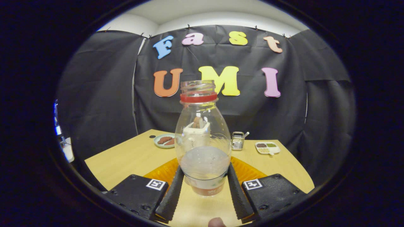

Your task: Take the bottle from table, then pour the juice into the cup, finally place the bottle on the coaster

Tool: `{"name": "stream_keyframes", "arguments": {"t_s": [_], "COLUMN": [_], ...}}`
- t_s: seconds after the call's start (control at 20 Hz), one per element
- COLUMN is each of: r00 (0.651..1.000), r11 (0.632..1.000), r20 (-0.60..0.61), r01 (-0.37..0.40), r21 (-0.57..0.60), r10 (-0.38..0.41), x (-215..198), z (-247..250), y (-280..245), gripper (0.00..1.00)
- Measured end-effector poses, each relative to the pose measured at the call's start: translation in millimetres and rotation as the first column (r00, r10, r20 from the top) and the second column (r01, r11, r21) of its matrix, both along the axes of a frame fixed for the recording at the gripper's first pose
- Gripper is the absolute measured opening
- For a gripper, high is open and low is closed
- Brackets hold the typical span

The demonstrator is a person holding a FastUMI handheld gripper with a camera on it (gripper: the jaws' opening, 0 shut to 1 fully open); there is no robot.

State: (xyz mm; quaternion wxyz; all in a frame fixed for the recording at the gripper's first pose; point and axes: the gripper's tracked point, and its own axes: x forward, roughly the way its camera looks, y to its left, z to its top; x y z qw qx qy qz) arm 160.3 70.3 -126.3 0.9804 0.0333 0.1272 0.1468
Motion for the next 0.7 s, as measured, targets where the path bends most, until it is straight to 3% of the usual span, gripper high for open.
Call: {"name": "stream_keyframes", "arguments": {"t_s": [0.7], "r00": [0.998], "r11": [0.999], "r20": [-0.064], "r01": [-0.016], "r21": [0.031], "r10": [0.018], "x": [121], "z": [-87], "y": [48], "gripper": [0.75]}}
